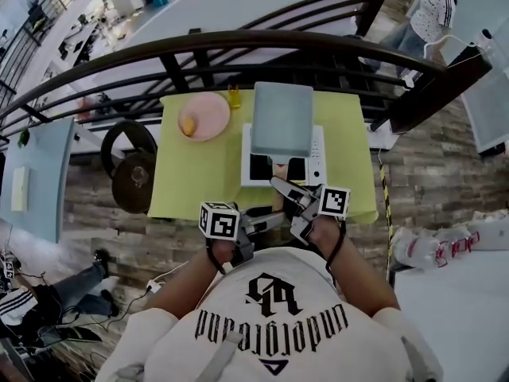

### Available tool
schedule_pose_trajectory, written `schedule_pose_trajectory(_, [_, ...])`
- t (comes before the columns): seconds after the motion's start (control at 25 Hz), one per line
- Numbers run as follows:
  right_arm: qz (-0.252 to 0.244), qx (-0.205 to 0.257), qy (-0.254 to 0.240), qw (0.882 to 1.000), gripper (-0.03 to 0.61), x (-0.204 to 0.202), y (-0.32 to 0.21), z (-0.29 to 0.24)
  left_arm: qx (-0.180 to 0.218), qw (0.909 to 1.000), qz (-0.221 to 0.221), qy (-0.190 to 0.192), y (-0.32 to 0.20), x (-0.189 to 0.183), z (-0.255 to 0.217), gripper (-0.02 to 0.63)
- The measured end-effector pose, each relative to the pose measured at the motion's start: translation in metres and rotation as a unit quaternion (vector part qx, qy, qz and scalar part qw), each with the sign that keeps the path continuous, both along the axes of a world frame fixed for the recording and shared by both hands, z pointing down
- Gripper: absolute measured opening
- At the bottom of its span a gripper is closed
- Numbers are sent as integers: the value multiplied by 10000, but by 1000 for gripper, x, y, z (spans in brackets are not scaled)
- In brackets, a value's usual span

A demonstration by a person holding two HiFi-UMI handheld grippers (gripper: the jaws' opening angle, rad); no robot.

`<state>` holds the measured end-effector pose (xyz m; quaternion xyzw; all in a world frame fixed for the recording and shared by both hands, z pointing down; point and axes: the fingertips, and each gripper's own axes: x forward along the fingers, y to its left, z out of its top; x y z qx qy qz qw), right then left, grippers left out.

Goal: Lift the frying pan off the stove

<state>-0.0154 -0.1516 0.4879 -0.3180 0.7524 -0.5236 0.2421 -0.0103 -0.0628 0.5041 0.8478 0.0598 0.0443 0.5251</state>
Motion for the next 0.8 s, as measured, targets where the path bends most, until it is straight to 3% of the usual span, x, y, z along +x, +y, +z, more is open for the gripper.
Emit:
schedule_pose_trajectory(0.32, [-182, 59, -9, 9998, 152, -3, 2, -4, 58, 9999, -89, -107, 3, 0, -1, 149])
schedule_pose_trajectory(0.56, [-370, -45, -101, 9993, 152, 46, 74, -2, 61, 9994, -250, -234, 74, 52, -2, 149])
schedule_pose_trajectory(0.8, [-658, -63, -98, 9978, 152, 49, 127, 3, 30, 9984, -480, -296, 126, 58, 2, 149])
